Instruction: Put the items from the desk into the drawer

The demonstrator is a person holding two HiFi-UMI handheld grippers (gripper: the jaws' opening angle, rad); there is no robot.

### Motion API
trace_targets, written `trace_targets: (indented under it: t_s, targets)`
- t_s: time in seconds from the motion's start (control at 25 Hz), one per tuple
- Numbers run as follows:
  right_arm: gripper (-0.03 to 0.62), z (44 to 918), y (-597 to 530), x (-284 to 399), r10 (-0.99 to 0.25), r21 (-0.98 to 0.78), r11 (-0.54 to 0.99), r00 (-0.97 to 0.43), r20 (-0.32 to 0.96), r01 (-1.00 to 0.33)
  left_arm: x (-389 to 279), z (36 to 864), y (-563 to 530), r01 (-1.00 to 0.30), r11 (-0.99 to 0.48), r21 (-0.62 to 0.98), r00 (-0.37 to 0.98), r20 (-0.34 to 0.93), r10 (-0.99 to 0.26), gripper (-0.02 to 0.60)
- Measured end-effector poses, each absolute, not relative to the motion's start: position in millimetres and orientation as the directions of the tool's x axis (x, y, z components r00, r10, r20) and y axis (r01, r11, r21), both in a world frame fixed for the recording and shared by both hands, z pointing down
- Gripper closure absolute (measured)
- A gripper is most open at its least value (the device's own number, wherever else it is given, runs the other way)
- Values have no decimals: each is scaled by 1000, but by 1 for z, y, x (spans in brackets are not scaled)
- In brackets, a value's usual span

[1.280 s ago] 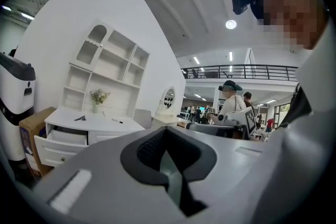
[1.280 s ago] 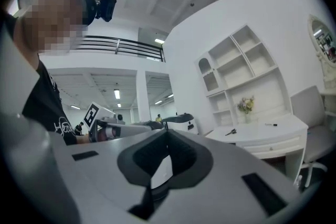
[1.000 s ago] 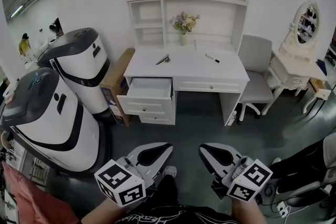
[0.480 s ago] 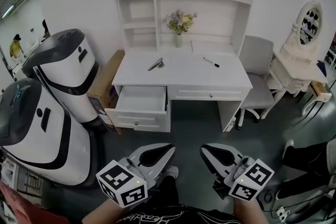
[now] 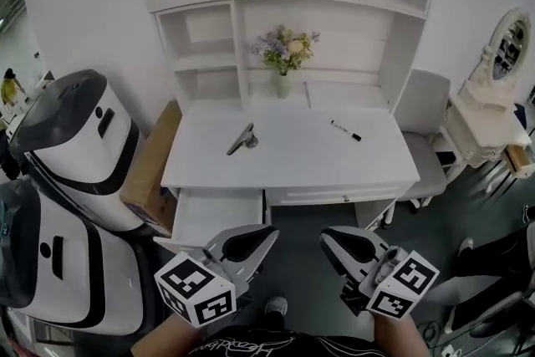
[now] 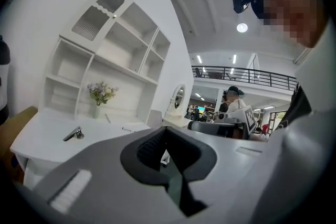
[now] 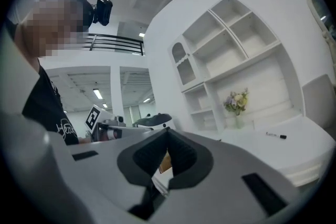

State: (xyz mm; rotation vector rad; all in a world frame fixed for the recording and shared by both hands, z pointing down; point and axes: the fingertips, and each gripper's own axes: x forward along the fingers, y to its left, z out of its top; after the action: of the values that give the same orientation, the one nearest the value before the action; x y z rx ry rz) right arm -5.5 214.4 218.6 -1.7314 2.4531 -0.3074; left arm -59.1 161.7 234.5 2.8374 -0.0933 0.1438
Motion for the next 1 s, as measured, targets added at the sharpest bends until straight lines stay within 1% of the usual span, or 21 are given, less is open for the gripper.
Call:
trace_targets:
  t_s: [0.16,0.28,0.44,0.6,0.84,1.0]
  targets:
    - [586,220,159,31,-949,-246,296,-314,36,-923,-21,241,101,-55,-943,327,994,103,-23,572]
    - [586,231,133,56,-956,-255,265,-288,55,-930,4,252,68,-34,-945,324,995,99,-2,573]
    - [586,256,122,88,-959,-292,209,-254,124,-933,34,275,52,-14,-923,384,994,109,30,574]
    - [586,267,111,124,-962,-301,180,-232,147,-937,67,287,42,-3,-912,409,990,127,54,574]
    - [586,278,81,190,-959,-331,187,-244,142,-925,122,298,17,-44,-917,396,983,180,31,572]
    - [586,291,64,238,-945,-361,203,-279,172,-910,166,311,0,-85,-902,424,977,213,8,574]
